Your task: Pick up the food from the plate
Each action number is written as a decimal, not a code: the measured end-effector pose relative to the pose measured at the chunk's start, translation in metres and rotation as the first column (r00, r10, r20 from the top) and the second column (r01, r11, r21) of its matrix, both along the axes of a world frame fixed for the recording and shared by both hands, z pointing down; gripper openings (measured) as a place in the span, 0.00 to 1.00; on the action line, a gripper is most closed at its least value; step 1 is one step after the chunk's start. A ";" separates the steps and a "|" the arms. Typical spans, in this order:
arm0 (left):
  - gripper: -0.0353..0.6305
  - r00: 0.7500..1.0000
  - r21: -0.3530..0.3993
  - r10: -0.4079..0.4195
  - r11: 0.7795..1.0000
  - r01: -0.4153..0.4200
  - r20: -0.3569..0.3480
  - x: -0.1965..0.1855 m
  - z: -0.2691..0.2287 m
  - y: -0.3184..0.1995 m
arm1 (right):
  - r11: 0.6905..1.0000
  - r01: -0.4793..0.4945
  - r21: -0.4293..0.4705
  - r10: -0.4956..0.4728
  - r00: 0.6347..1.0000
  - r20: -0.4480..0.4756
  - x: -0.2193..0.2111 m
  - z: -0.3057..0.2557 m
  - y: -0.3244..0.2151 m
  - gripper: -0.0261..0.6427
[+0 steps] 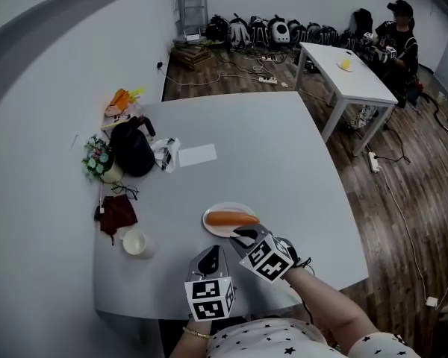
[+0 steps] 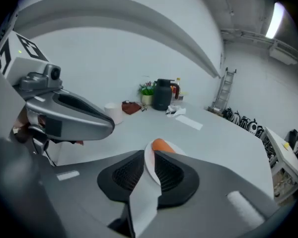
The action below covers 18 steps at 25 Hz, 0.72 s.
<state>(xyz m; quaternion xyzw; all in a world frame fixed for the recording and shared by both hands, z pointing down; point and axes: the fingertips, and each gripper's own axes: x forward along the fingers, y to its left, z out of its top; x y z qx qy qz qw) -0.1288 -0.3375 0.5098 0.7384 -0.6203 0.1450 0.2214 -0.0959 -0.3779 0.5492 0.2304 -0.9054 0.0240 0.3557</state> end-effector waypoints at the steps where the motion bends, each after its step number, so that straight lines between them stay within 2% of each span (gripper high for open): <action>1: 0.06 1.000 -0.014 -0.001 1.000 0.001 0.000 -0.002 0.005 -0.005 | 1.000 0.024 -0.014 -0.024 0.999 -0.039 -0.004 0.009 -0.009 0.16; 3: 0.06 1.000 -0.039 0.000 0.999 -0.001 -0.004 -0.006 0.014 -0.014 | 0.997 0.071 -0.019 -0.073 0.990 -0.123 -0.009 0.027 -0.028 0.24; 6: 0.06 1.000 -0.069 -0.001 0.998 -0.001 -0.019 -0.009 0.024 -0.024 | 0.988 0.153 -0.023 -0.154 0.958 -0.244 -0.016 0.049 -0.053 0.29; 9: 0.06 0.999 -0.093 -0.010 0.996 0.006 -0.037 -0.015 0.032 -0.031 | 0.967 0.237 -0.093 -0.254 0.905 -0.340 -0.024 0.071 -0.068 0.37; 12: 0.06 0.999 -0.111 -0.007 0.994 0.001 -0.049 -0.018 0.038 -0.036 | 0.939 0.303 -0.163 -0.344 0.844 -0.411 -0.028 0.090 -0.073 0.39; 15: 0.06 0.999 -0.124 0.012 0.992 -0.018 -0.050 -0.018 0.043 -0.037 | 0.913 0.339 -0.225 -0.406 0.798 -0.446 -0.026 0.103 -0.072 0.37; 18: 0.06 0.999 -0.126 0.005 0.992 -0.011 -0.051 -0.020 0.045 -0.038 | 0.905 0.341 -0.255 -0.421 0.803 -0.422 -0.027 0.104 -0.072 0.36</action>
